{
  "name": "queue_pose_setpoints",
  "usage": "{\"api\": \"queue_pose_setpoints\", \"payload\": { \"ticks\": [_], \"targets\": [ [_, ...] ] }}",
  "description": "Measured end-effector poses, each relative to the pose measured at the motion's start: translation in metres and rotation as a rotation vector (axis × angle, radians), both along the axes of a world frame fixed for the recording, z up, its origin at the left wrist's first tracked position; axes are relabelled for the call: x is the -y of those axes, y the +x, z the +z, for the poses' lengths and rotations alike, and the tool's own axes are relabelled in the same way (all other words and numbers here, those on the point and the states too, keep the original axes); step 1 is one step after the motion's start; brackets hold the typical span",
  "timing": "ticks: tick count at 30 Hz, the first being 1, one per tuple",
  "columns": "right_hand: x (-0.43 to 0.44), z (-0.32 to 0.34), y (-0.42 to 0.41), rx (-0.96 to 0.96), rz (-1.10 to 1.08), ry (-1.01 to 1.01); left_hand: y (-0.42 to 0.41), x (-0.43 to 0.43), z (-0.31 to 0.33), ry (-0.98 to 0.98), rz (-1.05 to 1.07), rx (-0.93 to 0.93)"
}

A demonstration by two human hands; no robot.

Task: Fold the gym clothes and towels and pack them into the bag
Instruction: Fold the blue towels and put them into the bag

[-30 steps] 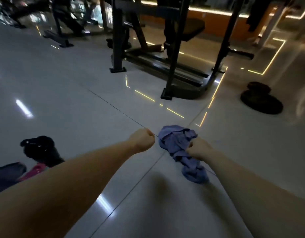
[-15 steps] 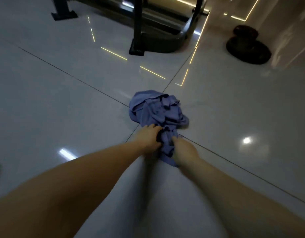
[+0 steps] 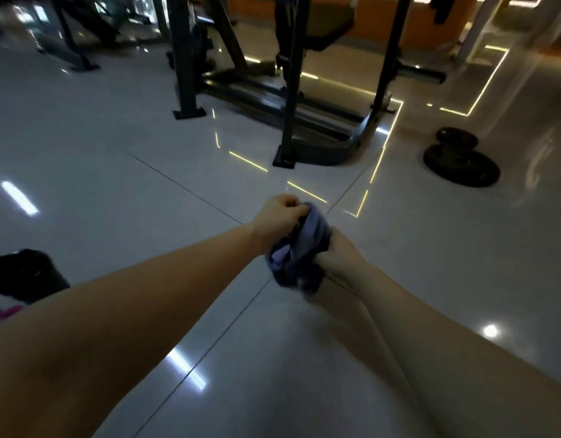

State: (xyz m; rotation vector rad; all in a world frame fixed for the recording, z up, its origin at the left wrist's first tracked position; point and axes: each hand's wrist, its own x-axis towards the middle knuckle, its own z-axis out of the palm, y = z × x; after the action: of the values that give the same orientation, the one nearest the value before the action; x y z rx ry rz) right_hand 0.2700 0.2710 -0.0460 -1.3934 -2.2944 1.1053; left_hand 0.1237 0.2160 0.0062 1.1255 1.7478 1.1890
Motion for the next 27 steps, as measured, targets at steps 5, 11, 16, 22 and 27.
{"api": "queue_pose_setpoints", "payload": {
  "ticks": [5,11,16,22,27],
  "targets": [
    [0.012,0.14,0.011,-0.146,-0.1,0.078,0.005,0.038,0.116,0.204,0.112,0.014],
    [0.055,0.272,0.021,-0.421,-0.038,0.078,-0.025,0.109,0.205,0.298,0.201,0.116],
    [0.092,0.334,0.004,-0.589,0.032,0.128,-0.029,0.148,0.221,0.279,-0.072,0.093],
    [0.111,0.345,-0.004,-0.502,0.146,0.067,-0.036,0.17,0.235,0.317,-0.086,0.045],
    [0.105,0.332,-0.013,-0.358,0.155,0.023,-0.044,0.173,0.234,0.386,0.039,-0.046]
  ]
}}
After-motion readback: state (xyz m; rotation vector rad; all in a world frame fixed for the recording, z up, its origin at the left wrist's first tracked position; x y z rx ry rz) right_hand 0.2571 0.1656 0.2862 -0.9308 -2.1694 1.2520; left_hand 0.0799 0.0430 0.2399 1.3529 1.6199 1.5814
